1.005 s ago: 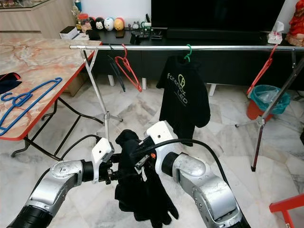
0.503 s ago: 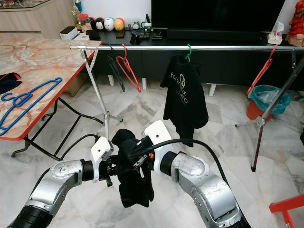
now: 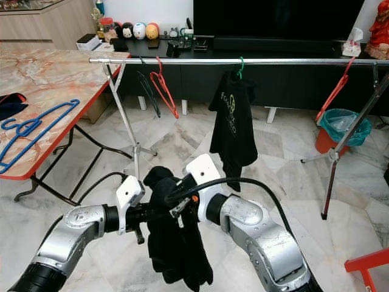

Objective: Hang hanger

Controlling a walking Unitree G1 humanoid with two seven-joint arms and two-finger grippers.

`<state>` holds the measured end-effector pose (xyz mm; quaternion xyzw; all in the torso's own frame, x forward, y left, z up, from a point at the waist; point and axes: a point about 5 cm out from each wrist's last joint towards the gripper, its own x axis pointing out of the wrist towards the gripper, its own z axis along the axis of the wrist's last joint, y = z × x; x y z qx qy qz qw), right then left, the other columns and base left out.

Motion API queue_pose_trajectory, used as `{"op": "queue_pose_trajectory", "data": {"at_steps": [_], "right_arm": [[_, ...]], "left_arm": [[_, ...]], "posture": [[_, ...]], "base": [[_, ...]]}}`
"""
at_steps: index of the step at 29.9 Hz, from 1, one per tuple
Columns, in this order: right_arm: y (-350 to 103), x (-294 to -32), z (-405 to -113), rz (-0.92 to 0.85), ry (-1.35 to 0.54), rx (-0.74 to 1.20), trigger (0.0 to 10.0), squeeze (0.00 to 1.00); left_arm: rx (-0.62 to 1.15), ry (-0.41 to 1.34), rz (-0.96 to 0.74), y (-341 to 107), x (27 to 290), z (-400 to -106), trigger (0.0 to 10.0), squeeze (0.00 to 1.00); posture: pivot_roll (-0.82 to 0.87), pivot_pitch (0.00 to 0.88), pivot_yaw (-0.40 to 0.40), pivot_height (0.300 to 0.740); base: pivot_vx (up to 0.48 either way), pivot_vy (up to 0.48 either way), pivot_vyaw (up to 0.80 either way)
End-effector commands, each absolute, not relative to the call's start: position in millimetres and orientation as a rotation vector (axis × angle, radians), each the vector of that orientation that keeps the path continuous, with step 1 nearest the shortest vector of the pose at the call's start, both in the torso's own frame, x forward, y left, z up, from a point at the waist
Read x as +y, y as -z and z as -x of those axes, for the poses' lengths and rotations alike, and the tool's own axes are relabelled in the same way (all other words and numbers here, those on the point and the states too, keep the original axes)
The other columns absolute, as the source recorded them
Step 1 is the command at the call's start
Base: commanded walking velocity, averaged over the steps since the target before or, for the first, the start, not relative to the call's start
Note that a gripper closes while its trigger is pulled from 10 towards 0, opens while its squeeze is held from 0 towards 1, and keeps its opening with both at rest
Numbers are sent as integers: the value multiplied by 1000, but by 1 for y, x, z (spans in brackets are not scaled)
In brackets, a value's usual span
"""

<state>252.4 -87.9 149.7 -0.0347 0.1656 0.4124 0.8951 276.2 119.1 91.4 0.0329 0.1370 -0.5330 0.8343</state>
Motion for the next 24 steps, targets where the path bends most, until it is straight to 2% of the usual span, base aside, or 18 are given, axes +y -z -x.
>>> {"op": "queue_pose_trajectory", "data": {"at_steps": [1,13,14,15,16,24], "right_arm": [[-155,-92,-255,77,-834,306,10000,0],[-151,-101,-256,90,-804,317,10000,0],[-150,-102,-256,91,-803,319,10000,239],[-150,-102,-256,91,-803,319,10000,239],[-149,-103,-257,94,-803,321,10000,1000],[-141,-120,-257,188,-784,349,10000,1000]], "left_arm": [[290,1139,-77,-95,120,-276,0,0],[295,1152,-68,-95,119,-275,0,0],[296,1154,-68,-95,119,-274,0,0],[296,1154,-68,-95,119,-274,0,0],[296,1157,-68,-95,119,-274,0,0],[295,1145,-71,-96,120,-275,0,0]], "posture": [[-13,29,36,740],[-13,27,36,740],[-13,27,36,740],[-13,27,36,740],[-12,27,36,740],[-9,28,34,740]], "base": [[0,0,0],[0,0,0],[0,0,0],[0,0,0],[0,0,0],[0,0,0]]}}
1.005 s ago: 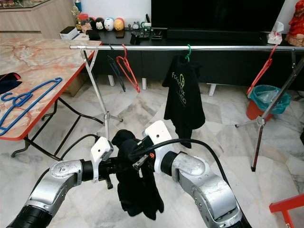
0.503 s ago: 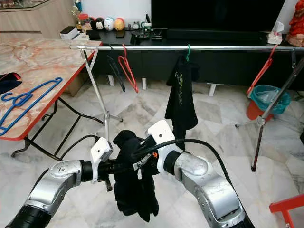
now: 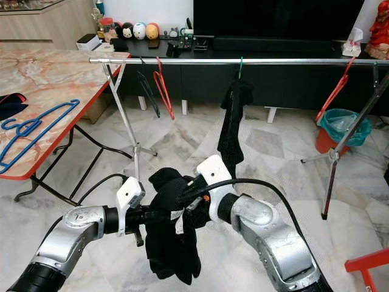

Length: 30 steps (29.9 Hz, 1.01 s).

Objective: Hang hanger

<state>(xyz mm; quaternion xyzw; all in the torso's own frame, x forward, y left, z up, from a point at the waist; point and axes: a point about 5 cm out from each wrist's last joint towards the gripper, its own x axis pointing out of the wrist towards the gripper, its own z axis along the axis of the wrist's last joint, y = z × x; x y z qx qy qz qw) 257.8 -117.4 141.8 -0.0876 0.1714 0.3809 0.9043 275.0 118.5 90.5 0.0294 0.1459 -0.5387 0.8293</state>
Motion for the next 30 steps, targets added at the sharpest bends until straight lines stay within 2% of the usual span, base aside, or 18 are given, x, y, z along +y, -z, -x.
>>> {"op": "queue_pose_trajectory", "data": {"at_steps": [1,11,20,21,26,29,30], "right_arm": [[-142,-121,-257,187,-789,347,10000,1000],[-124,-145,-253,348,-763,453,10000,1000],[-115,-150,-252,360,-746,482,10000,996],[-112,-151,-252,355,-740,486,10000,0],[-107,-150,-251,319,-741,495,10000,0],[-106,-148,-251,255,-749,482,10000,0],[-109,-143,-250,171,-771,461,10000,0]], "left_arm": [[296,1143,-73,-96,121,-276,0,0],[307,1144,-91,-94,120,-276,0,0],[305,1140,-101,-94,121,-276,0,0],[302,1143,-91,-94,120,-276,0,0],[304,1159,-84,-95,119,-275,0,0],[303,1162,-82,-96,119,-274,0,0],[302,1163,-79,-96,119,-274,0,0]], "posture": [[-8,28,35,740],[-10,29,37,740],[-10,30,39,740],[-10,31,39,740],[-7,34,39,740],[-5,36,39,740],[-8,36,39,740]], "base": [[0,0,0],[0,0,0],[0,0,0],[0,0,0],[0,0,0],[0,0,0],[0,0,0]]}}
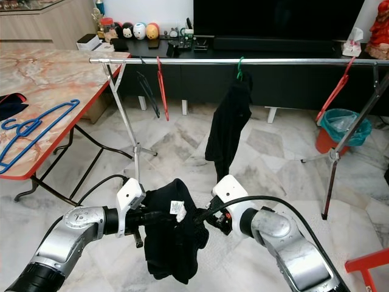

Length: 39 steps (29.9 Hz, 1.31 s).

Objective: Hang hanger

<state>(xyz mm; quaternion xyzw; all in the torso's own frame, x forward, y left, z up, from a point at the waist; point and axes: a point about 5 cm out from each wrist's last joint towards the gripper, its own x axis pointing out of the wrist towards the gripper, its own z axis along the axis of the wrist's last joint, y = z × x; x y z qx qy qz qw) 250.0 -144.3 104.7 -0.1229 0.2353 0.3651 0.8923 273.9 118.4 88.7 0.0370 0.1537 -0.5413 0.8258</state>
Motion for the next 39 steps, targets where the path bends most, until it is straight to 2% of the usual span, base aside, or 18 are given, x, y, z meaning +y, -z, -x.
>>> {"op": "queue_pose_trajectory", "data": {"at_steps": [1,7,8,15,27,39], "right_arm": [[-109,-143,-250,171,-771,461,10000,0],[-109,-136,-244,137,-831,444,10000,0],[-109,-136,-245,129,-836,445,10000,0],[-110,-136,-243,133,-856,450,10000,0],[-95,-152,-248,291,-792,545,10000,0],[-120,-146,-249,235,-824,433,10000,0]], "left_arm": [[302,1163,-79,-96,119,-274,0,0],[294,1163,-79,-97,117,-275,0,0],[292,1157,-83,-97,116,-275,10000,0],[294,1159,-81,-97,115,-276,10000,0],[253,1221,-27,-116,103,-276,10000,0],[263,1222,-9,-115,97,-274,10000,0]], "posture": [[-8,36,39,740],[-8,37,39,740],[-8,35,39,740],[-8,36,38,740],[-6,37,34,740],[-10,37,33,740]], "base": [[0,0,0],[0,0,0],[0,0,0],[0,0,0],[0,0,0],[0,0,0]]}}
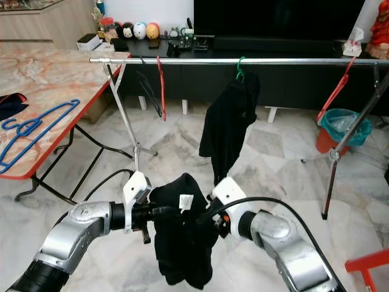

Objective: Hang hanger

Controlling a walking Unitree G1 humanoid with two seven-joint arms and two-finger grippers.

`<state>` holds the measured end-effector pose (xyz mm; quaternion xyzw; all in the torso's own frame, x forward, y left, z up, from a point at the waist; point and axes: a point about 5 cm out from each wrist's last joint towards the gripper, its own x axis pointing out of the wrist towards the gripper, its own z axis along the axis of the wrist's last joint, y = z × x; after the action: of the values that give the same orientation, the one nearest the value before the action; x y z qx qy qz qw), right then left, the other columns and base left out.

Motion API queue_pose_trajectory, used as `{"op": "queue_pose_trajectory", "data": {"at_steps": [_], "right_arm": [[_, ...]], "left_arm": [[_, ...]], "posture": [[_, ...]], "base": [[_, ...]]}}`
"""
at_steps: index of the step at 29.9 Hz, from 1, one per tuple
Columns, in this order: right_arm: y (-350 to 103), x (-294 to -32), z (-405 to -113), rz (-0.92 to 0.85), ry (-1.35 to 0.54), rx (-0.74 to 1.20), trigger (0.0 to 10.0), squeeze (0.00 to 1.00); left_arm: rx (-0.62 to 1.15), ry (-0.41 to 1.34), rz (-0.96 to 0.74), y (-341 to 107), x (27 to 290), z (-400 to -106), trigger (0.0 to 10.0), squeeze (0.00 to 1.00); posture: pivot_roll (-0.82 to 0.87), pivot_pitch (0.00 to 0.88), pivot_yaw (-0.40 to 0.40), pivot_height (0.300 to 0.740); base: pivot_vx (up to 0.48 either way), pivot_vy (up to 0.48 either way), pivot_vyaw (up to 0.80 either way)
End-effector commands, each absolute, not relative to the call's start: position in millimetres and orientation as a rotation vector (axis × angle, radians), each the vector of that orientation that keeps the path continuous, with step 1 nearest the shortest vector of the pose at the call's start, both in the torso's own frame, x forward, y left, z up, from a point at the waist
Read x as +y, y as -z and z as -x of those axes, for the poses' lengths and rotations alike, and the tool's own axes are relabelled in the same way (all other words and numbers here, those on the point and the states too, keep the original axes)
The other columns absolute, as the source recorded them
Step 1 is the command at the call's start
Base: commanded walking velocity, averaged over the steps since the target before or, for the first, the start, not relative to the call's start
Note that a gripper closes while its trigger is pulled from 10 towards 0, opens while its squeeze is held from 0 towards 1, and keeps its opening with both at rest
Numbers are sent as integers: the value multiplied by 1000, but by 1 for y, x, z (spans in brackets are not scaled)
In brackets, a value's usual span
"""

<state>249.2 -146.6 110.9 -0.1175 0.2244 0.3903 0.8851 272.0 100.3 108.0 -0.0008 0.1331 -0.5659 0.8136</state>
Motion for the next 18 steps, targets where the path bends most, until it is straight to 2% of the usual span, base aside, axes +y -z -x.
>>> {"op": "queue_pose_trajectory", "data": {"at_steps": [1,11,18], "right_arm": [[-122,-146,-246,252,-840,432,10000,0],[-129,-144,-229,303,-932,447,10000,0],[-120,-146,-231,348,-912,487,10000,0]], "left_arm": [[267,1217,-9,-114,97,-274,10000,0],[259,1176,-1,-112,96,-280,10000,0],[252,1181,8,-116,95,-281,10000,0]], "posture": [[-13,38,33,740],[-28,35,32,740],[-20,35,27,740]], "base": [[0,0,0],[0,0,0],[0,0,0]]}}
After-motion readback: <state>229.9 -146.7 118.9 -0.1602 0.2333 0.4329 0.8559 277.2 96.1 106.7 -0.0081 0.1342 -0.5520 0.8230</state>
